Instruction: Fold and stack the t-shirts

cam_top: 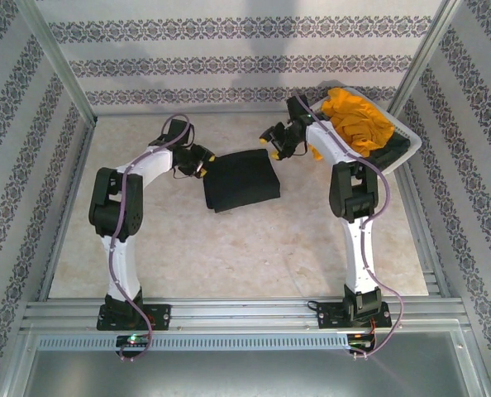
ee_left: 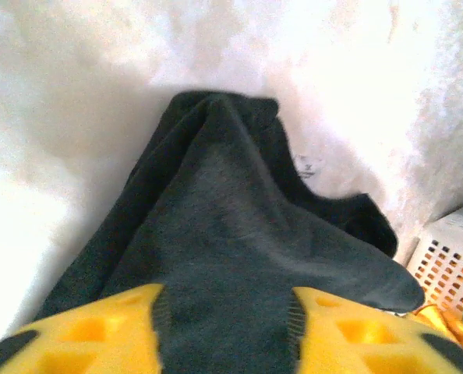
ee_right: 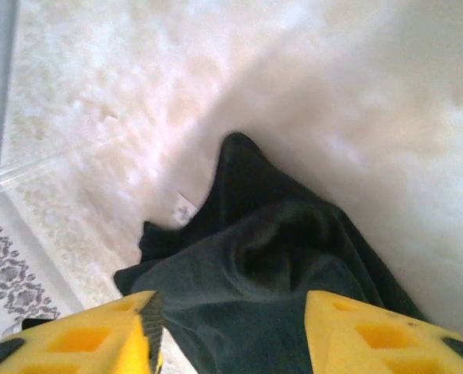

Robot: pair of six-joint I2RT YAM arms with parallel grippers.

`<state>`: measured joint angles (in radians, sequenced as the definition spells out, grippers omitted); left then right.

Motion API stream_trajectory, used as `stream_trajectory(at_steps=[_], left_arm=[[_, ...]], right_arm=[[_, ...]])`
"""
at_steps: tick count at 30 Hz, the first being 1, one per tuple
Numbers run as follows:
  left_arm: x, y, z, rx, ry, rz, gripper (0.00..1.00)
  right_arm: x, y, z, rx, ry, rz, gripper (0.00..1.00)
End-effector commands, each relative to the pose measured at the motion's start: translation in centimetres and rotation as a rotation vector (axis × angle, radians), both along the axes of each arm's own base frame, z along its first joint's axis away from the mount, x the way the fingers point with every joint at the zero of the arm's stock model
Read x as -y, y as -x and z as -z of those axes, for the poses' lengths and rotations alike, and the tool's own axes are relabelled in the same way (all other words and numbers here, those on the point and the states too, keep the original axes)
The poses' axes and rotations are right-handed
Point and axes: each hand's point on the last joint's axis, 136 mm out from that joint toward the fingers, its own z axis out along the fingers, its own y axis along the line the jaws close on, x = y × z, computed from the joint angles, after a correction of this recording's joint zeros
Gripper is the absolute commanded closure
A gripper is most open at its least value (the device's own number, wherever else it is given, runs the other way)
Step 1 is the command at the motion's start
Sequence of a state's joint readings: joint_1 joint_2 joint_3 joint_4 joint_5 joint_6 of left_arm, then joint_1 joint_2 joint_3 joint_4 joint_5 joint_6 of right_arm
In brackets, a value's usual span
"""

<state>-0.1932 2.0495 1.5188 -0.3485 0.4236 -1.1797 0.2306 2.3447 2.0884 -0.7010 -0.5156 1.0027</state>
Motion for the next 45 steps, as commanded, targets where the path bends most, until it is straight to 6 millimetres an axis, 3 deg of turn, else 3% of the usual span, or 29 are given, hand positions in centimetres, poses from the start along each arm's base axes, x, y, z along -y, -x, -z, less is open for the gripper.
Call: stream_trajectory(at_steps=[1, 4, 7, 9, 12, 16, 20, 24, 27, 29, 33, 35, 41, 45], left_arm=[[-0.6, -0.5, -6.9, 0.154, -0.036, -0.022, 0.48], [1.2, 3.1, -8.6, 0.176, -0.023, -0.027, 0.44], [5.7, 7.7, -8.7, 0.15, 0.062, -0.008, 0.44], [8.8, 11.1, -7.8, 0.11, 0.121, -0.032, 0.44], [12.2, 14.0, -6.5, 0.085, 0.197, -0.123, 0.41], [14.7, 12.7, -5.8, 0.137, 0.233, -0.233, 0.36], [15.8, 11.1, -2.8, 0.1, 0.236, -0.346, 0.35], [15.6, 9.7, 0.7, 0.069, 0.212, -0.445, 0.35], [15.8, 8.3, 2.4, 0.061, 0.214, -0.486, 0.38], [15.3, 7.4, 3.3, 0.061, 0.194, -0.513, 0.45], [13.1, 5.9, 4.8, 0.056, 0.163, -0.563, 0.83], [11.5, 5.3, 4.9, 0.054, 0.148, -0.58, 0.97], [2.9, 3.7, 4.8, 0.054, 0.083, -0.543, 1.0], [-4.5, 1.3, 4.4, 0.113, 0.086, -0.43, 1.0]], right_arm=[[-0.2, -0.3, -7.1, 0.182, -0.028, -0.117, 0.42], [1.1, 1.6, -10.1, 0.251, 0.014, -0.137, 0.4], [2.3, 5.1, -12.1, 0.292, 0.028, -0.134, 0.4], [3.2, 8.3, -11.9, 0.303, 0.023, -0.112, 0.39], [4.6, 13.2, -11.0, 0.303, 0.008, -0.061, 0.35], [5.4, 17.7, -10.2, 0.295, -0.05, -0.012, 0.33], [5.9, 20.8, -10.0, 0.272, -0.059, -0.016, 0.33], [6.7, 21.9, -11.0, 0.286, -0.053, -0.007, 0.33], [6.9, 22.2, -11.5, 0.291, -0.056, -0.008, 0.34], [7.0, 22.4, -11.7, 0.291, -0.056, -0.01, 0.34], [7.0, 22.9, -11.7, 0.287, -0.061, -0.004, 0.35], [7.1, 23.2, -11.4, 0.282, -0.06, -0.001, 0.35], [7.2, 23.3, -11.5, 0.283, -0.061, 0.007, 0.35], [7.0, 23.3, -11.3, 0.277, -0.059, 0.006, 0.36]])
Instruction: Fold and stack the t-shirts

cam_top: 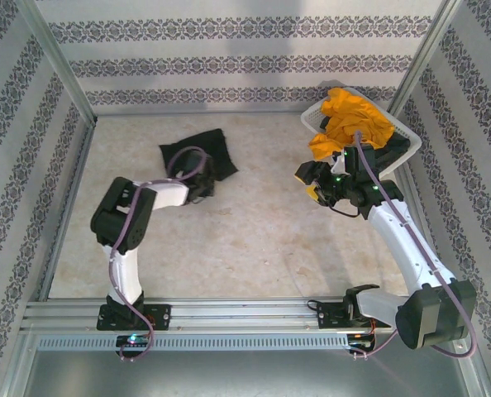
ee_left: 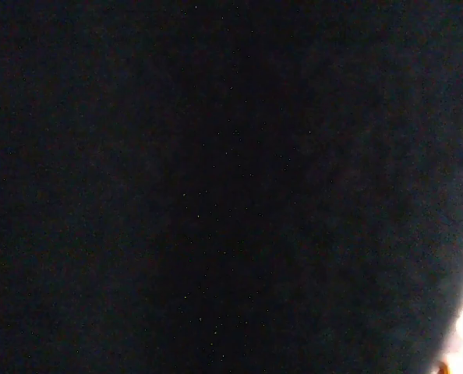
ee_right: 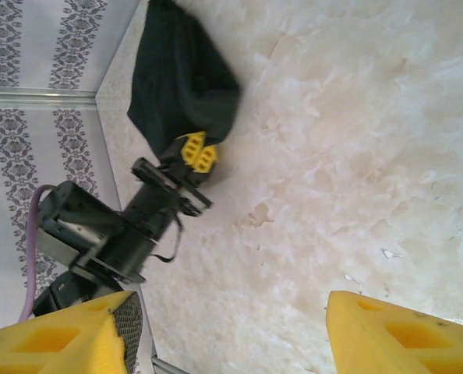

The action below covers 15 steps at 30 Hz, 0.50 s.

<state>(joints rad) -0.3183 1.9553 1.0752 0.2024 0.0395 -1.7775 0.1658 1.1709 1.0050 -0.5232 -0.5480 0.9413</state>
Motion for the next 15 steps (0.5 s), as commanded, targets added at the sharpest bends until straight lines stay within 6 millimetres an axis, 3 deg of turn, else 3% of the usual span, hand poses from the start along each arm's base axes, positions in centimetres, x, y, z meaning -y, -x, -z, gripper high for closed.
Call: stream_trajectory(at_steps=[1, 7, 10, 15], left_arm=[[-5.5, -1.3, -0.3, 0.051, -0.058, 0.191, 1.0], [-16.3, -1.7, 0.4, 0.04, -0.094, 0.329, 1.0], [-19.6, -2.6, 0.5, 0.049, -0.127, 0.453, 1.0], [-22.8, -2.0, 1.3, -0.037, -0.23, 0.595, 1.0]], right_arm=[[-0.1, 0.5, 0.4, -0.019, -0.006, 0.001, 0.36], [-0.8, 0.2, 0.8, -0.021, -0.004, -0.018, 0.36], [-1.6, -0.2, 0.9, -0.008, -0.012, -0.046, 0.36], [-2.7, -0.8, 0.6, 0.03, -0.034, -0.091, 0.36]])
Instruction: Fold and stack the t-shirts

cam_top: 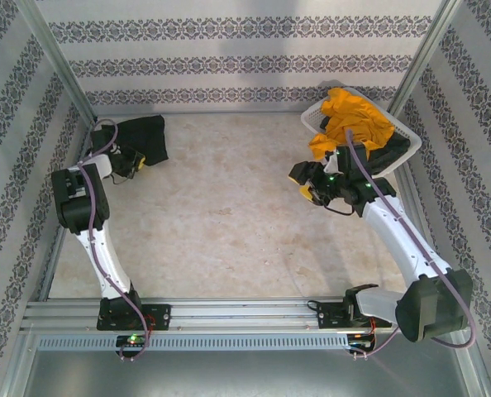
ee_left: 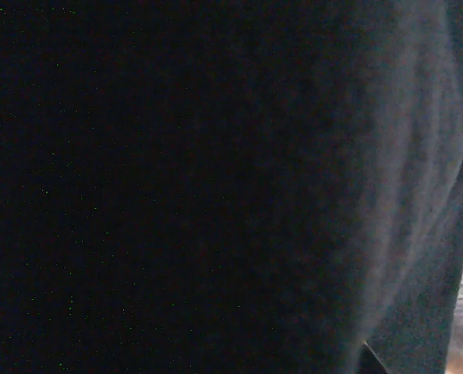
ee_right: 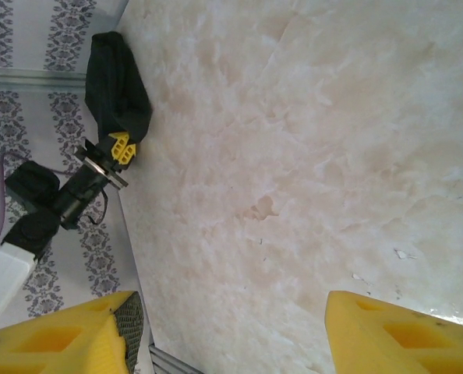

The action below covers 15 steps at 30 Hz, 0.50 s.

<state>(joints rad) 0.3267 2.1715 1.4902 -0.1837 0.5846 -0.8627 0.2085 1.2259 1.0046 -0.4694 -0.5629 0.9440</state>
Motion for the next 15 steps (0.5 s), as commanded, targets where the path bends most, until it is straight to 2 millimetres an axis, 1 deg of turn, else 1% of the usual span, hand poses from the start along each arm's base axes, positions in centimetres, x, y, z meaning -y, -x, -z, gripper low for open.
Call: stream_trajectory(at_steps=[1, 3, 4, 5, 7, 8, 9, 10, 11, 12, 13, 14, 15], left_arm=[[0.4, 3.3, 1.6, -0.113, -0.09, 0.223, 1.0], [-1.3, 3.6, 1.5, -0.143, -0.152, 0.21, 1.0], [-1.9, 3.6, 1.3, -0.144, -0.156, 0.191, 1.0], [-2.2, 3.4, 1.0, -0.135, -0.144, 0.174, 0.99], [-1.9, 2.4, 0.0, -0.086, -0.105, 0.164, 0.95], [-1.6, 2.1, -0.5, -0.072, -0.094, 0.161, 0.9], [-1.3, 1.7, -1.3, -0.056, -0.089, 0.157, 0.77], [-1.0, 1.5, -2.2, -0.042, -0.089, 0.149, 0.62], [-0.8, 1.5, -3.1, -0.029, -0.087, 0.137, 0.5], [-0.4, 1.5, -4.4, -0.007, -0.089, 0.118, 0.35], [-0.2, 1.7, -5.8, 0.021, -0.09, 0.096, 0.01], [0.1, 2.1, -7.2, 0.042, -0.095, 0.074, 0.0], [0.3, 2.7, -8.9, 0.067, -0.105, 0.045, 0.0]], right_arm=[[-1.1, -0.3, -0.3, 0.044, -0.027, -0.046, 0.36], [-1.5, -0.5, -0.6, 0.062, -0.034, -0.06, 0.36], [-1.6, -0.6, -0.5, 0.063, -0.037, -0.062, 0.36], [-1.8, -0.7, -0.8, 0.073, -0.043, -0.067, 0.36], [-2.1, -0.8, -1.2, 0.1, -0.052, -0.079, 0.36], [-2.1, -0.9, -1.4, 0.112, -0.053, -0.081, 0.36], [-2.3, -1.0, -1.8, 0.132, -0.061, -0.087, 0.36], [-2.4, -1.2, -2.3, 0.155, -0.073, -0.09, 0.35], [-2.5, -1.3, -2.7, 0.174, -0.079, -0.093, 0.34], [-2.6, -1.4, -3.4, 0.197, -0.087, -0.095, 0.32], [-2.6, -1.6, -4.0, 0.219, -0.09, -0.094, 0.3], [-2.5, -1.7, -4.5, 0.239, -0.089, -0.089, 0.04], [-2.4, -1.8, -5.3, 0.266, -0.091, -0.087, 0.02]])
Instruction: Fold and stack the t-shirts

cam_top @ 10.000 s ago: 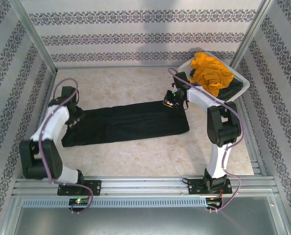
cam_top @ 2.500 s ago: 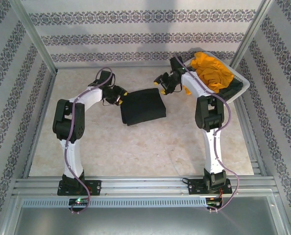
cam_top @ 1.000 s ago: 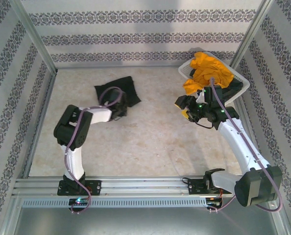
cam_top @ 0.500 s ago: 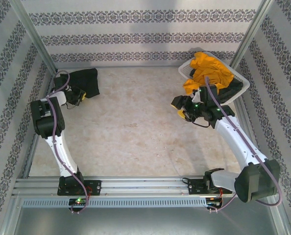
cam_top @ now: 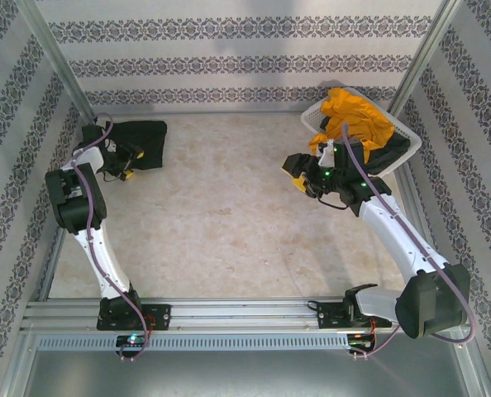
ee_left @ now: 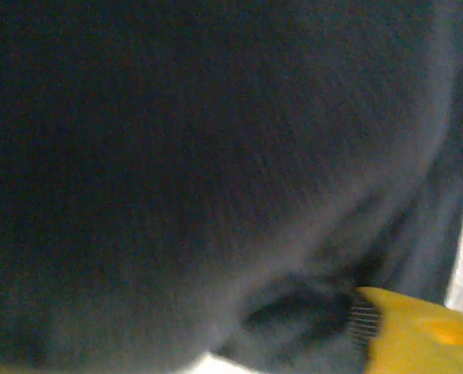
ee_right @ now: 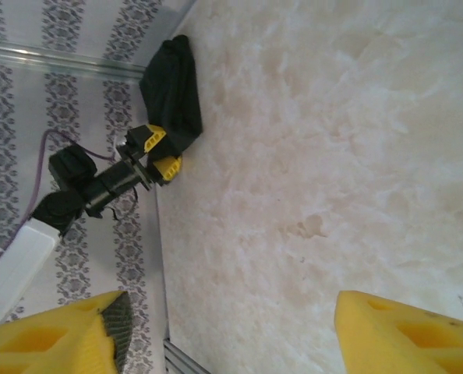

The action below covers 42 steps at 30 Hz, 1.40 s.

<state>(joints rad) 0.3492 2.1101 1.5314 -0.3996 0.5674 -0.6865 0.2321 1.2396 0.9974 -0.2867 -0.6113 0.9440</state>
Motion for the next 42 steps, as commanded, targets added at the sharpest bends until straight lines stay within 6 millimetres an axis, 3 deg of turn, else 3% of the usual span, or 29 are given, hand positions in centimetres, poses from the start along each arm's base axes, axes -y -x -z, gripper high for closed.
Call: stream_trajectory(at_steps=[1, 5, 8, 11, 13, 16, 19, 22, 26, 31, 33, 34, 37, 40, 42], left_arm=[[1.1, 1.1, -8.8, 0.159, -0.029, -0.083, 0.0], [2.0, 6.5, -14.1, 0.268, -0.154, -0.223, 0.0], [2.4, 12.4, -17.0, 0.282, -0.432, -0.351, 0.0], [1.5, 18.1, -18.6, 0.245, -0.738, -0.508, 0.0], [1.4, 19.5, -17.7, 0.204, -0.827, -0.449, 0.0], [2.2, 20.0, -16.2, 0.258, -0.935, -0.263, 0.0], [3.6, 20.4, -12.6, 0.29, -1.027, -0.035, 0.0], [5.4, 20.1, -8.9, 0.36, -0.999, 0.086, 0.0], [5.4, 17.8, -8.0, 0.443, -1.017, 0.103, 0.0], [4.8, 14.6, -5.1, 0.491, -0.953, 0.09, 0.0], [4.3, 13.5, -5.5, 0.583, -0.973, 0.06, 0.0], [4.1, 13.2, -5.2, 0.545, -0.966, 0.087, 0.0], [3.4, 13.1, -5.2, 0.636, -1.027, 0.032, 0.0], [5.7, 13.3, -3.8, 0.727, -1.029, 0.137, 0.0], [5.1, 13.4, -4.4, 0.765, -1.044, 0.077, 0.0]], right_arm=[[-0.2, -0.3, -3.4, 0.143, -0.024, -0.018, 0.02], [3.1, -0.3, -5.4, 0.249, 0.095, 0.098, 0.02], [8.1, 0.3, -6.0, 0.315, 0.297, 0.294, 0.02], [14.5, 1.5, -4.2, 0.222, 0.585, 0.524, 0.02], [17.4, 2.0, -2.1, 0.184, 0.751, 0.597, 0.02], [19.5, 1.4, 1.2, 0.249, 0.927, 0.599, 0.02], [20.5, 1.2, 4.0, 0.342, 1.065, 0.59, 0.02], [20.0, 0.2, 6.8, 0.416, 1.152, 0.505, 0.02], [19.0, -1.9, 10.3, 0.453, 1.134, 0.409, 0.02], [18.5, -4.7, 11.7, 0.527, 1.073, 0.417, 0.02], [18.5, -5.6, 11.6, 0.553, 1.084, 0.387, 0.02], [18.5, -6.0, 11.4, 0.583, 1.086, 0.37, 0.02], [19.4, -6.3, 12.1, 0.623, 1.015, 0.411, 0.02], [19.1, -5.8, 13.4, 0.677, 0.97, 0.403, 0.02], [18.8, -5.7, 13.6, 0.659, 0.97, 0.37, 0.02]])
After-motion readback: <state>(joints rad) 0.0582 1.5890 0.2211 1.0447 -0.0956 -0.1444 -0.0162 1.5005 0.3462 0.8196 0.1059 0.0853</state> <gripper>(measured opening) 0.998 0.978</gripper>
